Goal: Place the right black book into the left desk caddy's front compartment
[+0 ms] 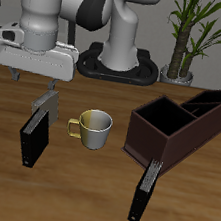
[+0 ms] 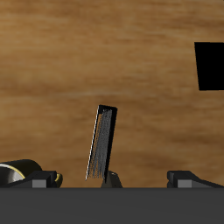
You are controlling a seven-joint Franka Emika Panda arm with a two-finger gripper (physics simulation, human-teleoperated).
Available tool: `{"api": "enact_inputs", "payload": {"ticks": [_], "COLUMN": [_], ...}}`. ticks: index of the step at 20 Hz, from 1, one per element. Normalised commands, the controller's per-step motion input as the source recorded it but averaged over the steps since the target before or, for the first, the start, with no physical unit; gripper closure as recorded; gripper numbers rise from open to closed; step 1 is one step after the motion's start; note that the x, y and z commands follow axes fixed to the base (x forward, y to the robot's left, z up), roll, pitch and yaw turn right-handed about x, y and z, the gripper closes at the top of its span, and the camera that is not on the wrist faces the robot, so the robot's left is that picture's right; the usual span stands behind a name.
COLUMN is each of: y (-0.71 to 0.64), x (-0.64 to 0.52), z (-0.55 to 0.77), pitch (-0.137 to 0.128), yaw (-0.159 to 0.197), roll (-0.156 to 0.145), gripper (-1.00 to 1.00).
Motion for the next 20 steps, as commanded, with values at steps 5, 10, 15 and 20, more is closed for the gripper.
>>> {"api": "enact_inputs", "payload": {"ticks": [5, 10, 15, 20], "y": [0.02, 0.04, 0.01, 0.04], "x": [0.10, 0.09, 0.09, 0.00], "z": [-0.12, -0.14, -0.17, -0.18], "pitch": [-0.010, 0.019, 0.018, 0.010], "yaw": [-0.027, -0.036, -0.009, -0.006], "roll": [-0.010, -0.012, -0.005, 0.007], "gripper": [-1.00, -1.00, -1.00, -1.00]}}
